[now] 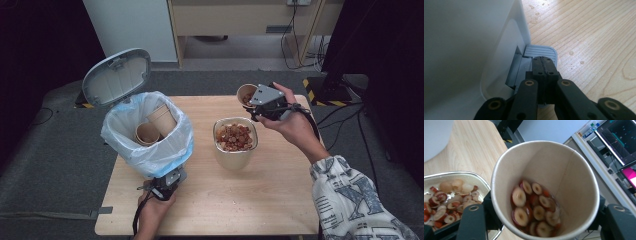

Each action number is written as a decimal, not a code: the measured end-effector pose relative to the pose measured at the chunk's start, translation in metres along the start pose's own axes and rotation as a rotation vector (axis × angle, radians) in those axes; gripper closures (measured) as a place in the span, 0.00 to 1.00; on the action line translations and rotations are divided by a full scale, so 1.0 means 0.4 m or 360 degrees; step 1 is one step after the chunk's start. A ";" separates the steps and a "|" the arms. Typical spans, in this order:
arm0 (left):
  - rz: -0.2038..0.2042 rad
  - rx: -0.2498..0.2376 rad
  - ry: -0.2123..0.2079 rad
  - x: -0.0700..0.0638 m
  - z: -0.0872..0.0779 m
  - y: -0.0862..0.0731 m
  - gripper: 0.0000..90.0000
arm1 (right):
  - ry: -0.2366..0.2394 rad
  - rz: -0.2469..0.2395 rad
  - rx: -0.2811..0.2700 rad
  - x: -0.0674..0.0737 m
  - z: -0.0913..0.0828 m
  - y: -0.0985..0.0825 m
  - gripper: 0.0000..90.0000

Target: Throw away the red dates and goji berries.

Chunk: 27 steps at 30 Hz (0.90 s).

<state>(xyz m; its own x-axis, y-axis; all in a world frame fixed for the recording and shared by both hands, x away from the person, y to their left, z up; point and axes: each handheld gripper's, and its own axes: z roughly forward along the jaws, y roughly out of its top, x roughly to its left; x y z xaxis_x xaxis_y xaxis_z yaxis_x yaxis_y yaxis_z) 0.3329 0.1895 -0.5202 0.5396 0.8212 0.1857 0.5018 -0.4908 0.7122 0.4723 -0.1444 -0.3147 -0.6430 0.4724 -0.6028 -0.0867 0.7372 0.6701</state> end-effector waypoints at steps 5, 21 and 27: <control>-0.0003 -0.0001 0.0001 0.000 0.000 0.000 0.99 | -0.0002 -0.0040 -0.0014 -0.004 0.003 0.006 0.39; -0.0014 -0.0013 0.0002 -0.001 0.000 -0.002 0.99 | -0.0046 -0.0256 -0.0040 -0.027 0.009 0.018 0.39; -0.0012 -0.0009 0.0002 -0.001 0.000 -0.002 0.99 | -0.0070 -0.0370 0.0002 -0.007 0.013 0.025 0.39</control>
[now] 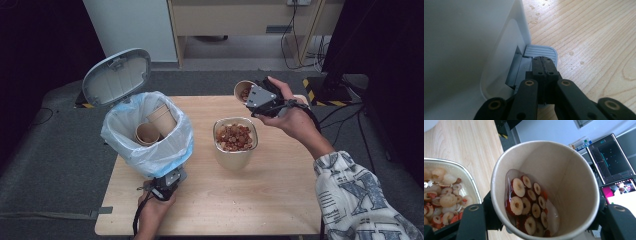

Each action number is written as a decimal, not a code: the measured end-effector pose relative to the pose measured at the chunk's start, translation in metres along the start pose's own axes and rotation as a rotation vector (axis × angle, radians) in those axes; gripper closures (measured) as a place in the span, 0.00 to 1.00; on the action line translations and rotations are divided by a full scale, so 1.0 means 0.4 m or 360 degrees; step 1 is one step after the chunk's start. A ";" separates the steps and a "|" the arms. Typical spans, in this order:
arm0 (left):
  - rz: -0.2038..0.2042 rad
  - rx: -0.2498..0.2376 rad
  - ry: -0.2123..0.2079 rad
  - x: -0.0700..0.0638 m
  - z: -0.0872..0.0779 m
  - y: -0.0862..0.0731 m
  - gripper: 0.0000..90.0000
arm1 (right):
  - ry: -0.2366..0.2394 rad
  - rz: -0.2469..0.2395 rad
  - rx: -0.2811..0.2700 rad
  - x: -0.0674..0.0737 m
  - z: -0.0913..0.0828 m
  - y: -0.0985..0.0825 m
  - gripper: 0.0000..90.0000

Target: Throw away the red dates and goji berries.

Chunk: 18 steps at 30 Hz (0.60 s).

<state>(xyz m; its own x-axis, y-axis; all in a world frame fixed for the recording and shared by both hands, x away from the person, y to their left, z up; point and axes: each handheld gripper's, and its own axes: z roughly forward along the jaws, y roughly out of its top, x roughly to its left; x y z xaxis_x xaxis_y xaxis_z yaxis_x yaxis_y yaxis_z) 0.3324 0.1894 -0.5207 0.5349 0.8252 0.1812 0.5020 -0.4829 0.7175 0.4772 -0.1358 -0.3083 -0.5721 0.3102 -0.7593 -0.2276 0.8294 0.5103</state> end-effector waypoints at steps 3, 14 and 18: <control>-0.0004 -0.0002 -0.0003 0.001 0.000 0.000 0.99 | -0.0002 -0.0020 0.0013 0.003 0.004 0.003 0.39; -0.0002 0.0001 -0.0001 0.000 0.000 0.000 0.99 | 0.0013 -0.0059 0.0014 0.015 0.010 0.024 0.39; -0.0003 0.0002 -0.0001 0.000 0.000 0.000 0.99 | 0.0002 -0.0098 0.0024 0.018 0.003 0.026 0.39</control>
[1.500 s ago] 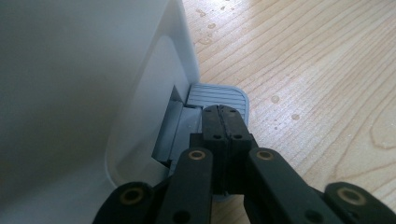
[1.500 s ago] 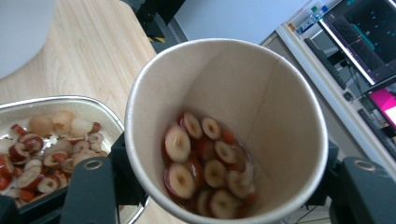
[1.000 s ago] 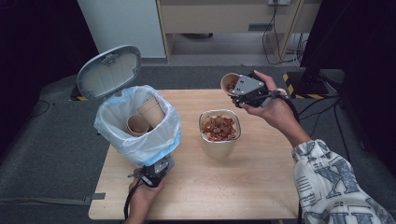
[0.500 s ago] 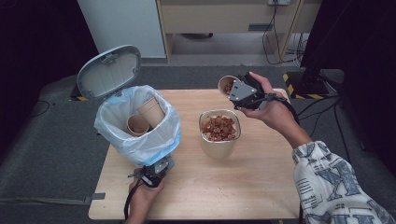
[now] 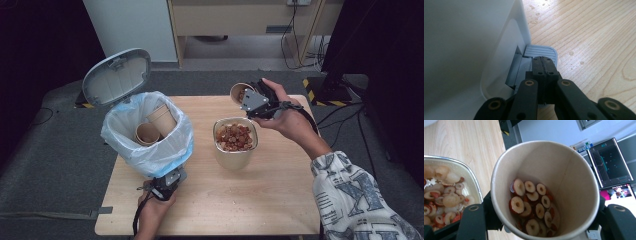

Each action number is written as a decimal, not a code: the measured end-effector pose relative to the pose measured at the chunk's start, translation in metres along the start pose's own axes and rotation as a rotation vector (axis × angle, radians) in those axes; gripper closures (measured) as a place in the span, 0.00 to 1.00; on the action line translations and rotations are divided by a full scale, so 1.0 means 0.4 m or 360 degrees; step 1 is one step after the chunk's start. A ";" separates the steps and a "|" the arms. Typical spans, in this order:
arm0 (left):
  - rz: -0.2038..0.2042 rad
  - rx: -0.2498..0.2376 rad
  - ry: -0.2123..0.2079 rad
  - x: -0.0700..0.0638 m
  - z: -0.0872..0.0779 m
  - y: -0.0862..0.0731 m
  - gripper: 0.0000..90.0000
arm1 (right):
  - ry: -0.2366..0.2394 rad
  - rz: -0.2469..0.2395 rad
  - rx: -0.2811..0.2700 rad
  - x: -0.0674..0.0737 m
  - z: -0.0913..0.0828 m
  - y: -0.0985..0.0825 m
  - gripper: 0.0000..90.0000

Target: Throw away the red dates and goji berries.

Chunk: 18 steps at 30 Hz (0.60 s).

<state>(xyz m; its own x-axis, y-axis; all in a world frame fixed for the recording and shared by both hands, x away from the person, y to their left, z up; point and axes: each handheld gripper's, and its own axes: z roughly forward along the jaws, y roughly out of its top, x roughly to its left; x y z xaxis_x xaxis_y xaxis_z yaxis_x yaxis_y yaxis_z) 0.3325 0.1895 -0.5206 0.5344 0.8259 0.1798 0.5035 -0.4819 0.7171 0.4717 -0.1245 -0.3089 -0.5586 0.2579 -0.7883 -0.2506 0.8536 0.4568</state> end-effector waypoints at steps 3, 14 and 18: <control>-0.0001 0.0000 -0.0002 0.000 0.000 0.000 0.99 | -0.0022 -0.0025 0.0005 -0.001 -0.008 0.001 0.39; 0.0015 0.0014 0.0002 0.002 -0.001 0.001 0.99 | -0.0091 -0.0210 0.0060 0.004 -0.028 0.017 0.39; 0.0020 0.0015 0.0003 0.002 -0.001 0.001 0.99 | -0.0129 -0.0300 0.0091 0.008 -0.034 0.024 0.39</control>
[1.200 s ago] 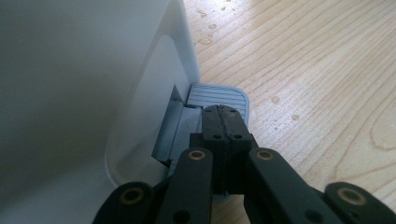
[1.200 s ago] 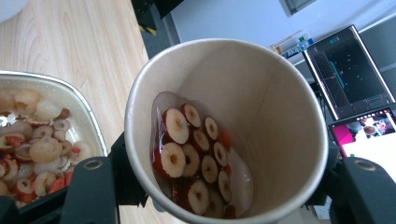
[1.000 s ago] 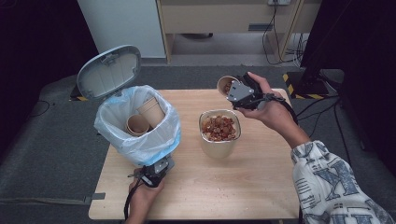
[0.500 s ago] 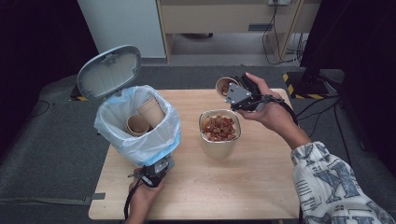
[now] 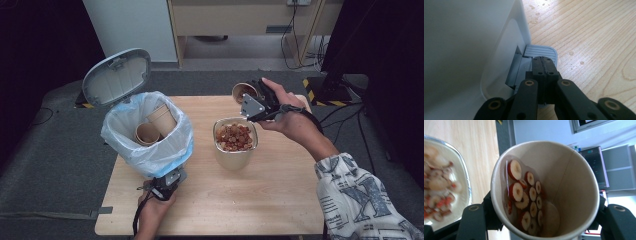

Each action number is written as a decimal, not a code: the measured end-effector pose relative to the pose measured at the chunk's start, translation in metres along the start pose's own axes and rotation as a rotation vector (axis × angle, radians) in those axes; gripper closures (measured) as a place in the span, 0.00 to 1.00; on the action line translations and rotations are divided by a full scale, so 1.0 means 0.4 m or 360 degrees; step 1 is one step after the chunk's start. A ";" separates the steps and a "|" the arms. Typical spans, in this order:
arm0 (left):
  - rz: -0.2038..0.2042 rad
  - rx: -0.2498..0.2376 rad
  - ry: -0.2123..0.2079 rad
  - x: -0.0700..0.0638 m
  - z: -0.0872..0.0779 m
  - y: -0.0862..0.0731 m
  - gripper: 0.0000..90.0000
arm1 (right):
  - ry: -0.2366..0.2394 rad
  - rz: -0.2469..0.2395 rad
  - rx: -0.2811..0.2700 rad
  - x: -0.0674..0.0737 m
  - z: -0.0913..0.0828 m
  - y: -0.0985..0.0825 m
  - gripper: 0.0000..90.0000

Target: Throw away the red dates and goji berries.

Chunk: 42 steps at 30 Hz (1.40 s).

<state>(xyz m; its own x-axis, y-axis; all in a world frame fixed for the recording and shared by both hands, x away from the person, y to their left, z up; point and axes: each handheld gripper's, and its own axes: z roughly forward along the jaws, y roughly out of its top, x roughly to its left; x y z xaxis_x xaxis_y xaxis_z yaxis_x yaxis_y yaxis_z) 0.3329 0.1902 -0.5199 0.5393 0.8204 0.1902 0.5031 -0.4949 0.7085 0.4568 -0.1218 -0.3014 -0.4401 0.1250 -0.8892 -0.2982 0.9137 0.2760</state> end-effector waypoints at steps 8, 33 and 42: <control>-0.0007 0.0000 -0.0006 0.000 0.000 0.000 0.99 | -0.0026 -0.0112 0.0059 0.005 -0.001 -0.002 0.39; -0.0032 0.0002 0.0003 -0.004 0.000 0.000 0.99 | -0.0035 -0.0096 0.0060 -0.003 -0.014 -0.010 0.39; -0.0020 0.0003 0.0001 -0.003 0.000 0.000 0.99 | -0.0030 -0.0090 0.0061 -0.005 -0.015 -0.015 0.39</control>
<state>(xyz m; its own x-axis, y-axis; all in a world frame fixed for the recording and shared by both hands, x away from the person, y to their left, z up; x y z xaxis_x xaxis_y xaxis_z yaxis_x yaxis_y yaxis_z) 0.3323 0.1892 -0.5201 0.5324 0.8268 0.1815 0.5111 -0.4849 0.7096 0.4544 -0.1298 -0.2990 -0.4071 0.0795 -0.9099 -0.2892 0.9337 0.2110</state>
